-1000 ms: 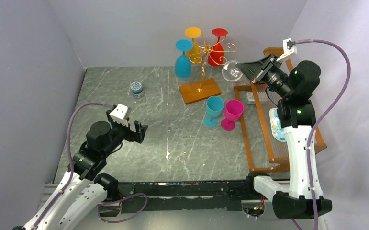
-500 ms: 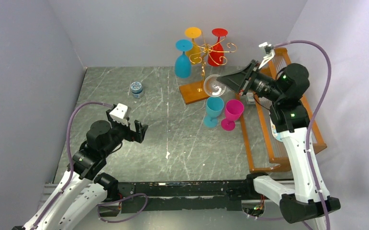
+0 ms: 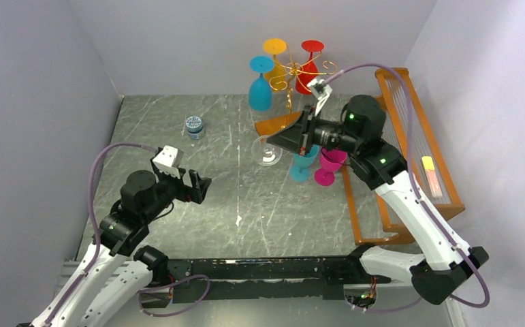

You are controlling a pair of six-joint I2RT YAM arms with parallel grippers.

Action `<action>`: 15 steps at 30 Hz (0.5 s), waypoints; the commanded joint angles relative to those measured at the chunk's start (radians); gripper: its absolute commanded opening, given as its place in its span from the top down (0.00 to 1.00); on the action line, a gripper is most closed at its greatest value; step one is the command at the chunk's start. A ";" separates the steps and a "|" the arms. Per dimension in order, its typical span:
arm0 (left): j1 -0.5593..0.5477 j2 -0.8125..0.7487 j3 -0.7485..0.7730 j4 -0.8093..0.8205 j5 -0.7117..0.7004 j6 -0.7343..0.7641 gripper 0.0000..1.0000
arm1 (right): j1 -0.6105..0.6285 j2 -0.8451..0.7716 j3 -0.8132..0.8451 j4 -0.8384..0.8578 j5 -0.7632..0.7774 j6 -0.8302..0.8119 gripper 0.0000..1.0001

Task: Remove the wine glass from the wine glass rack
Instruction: Place the wine glass at the center of the board.

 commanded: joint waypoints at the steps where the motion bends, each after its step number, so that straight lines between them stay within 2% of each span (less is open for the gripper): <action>1: 0.002 -0.014 0.056 -0.046 0.077 -0.092 0.05 | 0.092 0.033 -0.018 0.025 0.087 -0.043 1.00; 5: 0.002 -0.042 0.066 -0.010 0.172 -0.153 0.05 | 0.149 0.058 -0.022 0.021 0.144 -0.072 1.00; 11: 0.003 -0.035 0.119 0.002 0.332 -0.208 0.05 | 0.173 0.057 -0.122 0.139 0.144 -0.032 1.00; 15: 0.002 -0.012 0.116 0.087 0.468 -0.260 0.05 | 0.191 0.063 -0.170 0.215 0.127 -0.002 1.00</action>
